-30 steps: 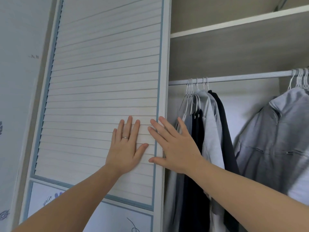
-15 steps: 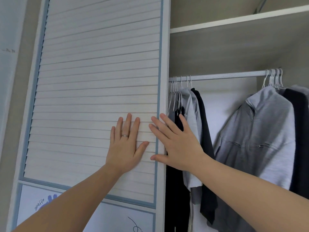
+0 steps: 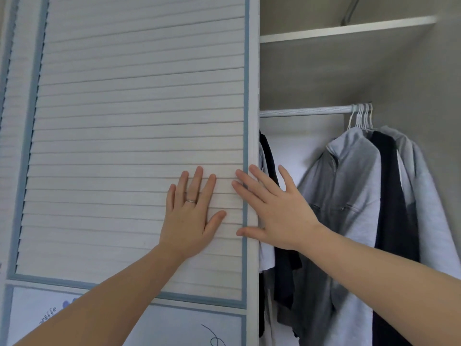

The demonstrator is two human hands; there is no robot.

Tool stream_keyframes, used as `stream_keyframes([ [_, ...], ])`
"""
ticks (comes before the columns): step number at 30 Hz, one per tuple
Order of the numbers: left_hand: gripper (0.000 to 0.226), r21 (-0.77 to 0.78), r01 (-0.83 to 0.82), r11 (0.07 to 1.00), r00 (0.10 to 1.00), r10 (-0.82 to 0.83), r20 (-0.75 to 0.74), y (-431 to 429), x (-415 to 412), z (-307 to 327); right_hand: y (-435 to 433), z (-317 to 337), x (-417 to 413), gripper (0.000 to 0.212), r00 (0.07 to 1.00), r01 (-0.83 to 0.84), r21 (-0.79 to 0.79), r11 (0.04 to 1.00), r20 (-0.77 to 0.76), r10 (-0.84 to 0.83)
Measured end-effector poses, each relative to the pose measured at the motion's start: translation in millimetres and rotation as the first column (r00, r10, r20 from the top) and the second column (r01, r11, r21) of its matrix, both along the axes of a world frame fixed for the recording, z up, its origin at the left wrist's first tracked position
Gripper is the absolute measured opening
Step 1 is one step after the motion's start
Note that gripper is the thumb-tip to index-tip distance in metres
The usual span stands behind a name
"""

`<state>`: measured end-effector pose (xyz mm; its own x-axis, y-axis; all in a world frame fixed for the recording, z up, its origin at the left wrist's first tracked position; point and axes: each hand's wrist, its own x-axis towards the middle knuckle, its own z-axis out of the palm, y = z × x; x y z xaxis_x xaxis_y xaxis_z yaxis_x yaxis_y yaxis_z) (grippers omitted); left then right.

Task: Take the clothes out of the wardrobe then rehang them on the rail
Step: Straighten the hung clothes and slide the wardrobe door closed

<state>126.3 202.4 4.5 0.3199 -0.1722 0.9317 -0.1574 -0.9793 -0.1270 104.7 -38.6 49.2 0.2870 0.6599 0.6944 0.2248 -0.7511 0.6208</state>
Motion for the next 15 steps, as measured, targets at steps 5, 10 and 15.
stream_keyframes([
  [5,0.072,0.041,0.006,0.999,0.999,-0.008,0.042,-32.3,0.1,-1.2,-35.5,-0.1,-6.1,0.092,1.000,0.018,0.000,1.000,0.024,-0.018],
  [10,0.071,0.083,0.003,0.997,0.996,-0.010,0.087,-65.6,2.0,-1.5,-72.5,-0.5,-15.1,0.090,0.999,0.040,0.009,0.999,0.032,-0.040],
  [15,0.070,0.117,0.035,0.993,0.986,-0.053,0.155,-99.9,4.2,-2.4,-107.9,-1.5,-23.0,0.090,0.994,0.104,0.016,0.994,0.032,-0.104],
])
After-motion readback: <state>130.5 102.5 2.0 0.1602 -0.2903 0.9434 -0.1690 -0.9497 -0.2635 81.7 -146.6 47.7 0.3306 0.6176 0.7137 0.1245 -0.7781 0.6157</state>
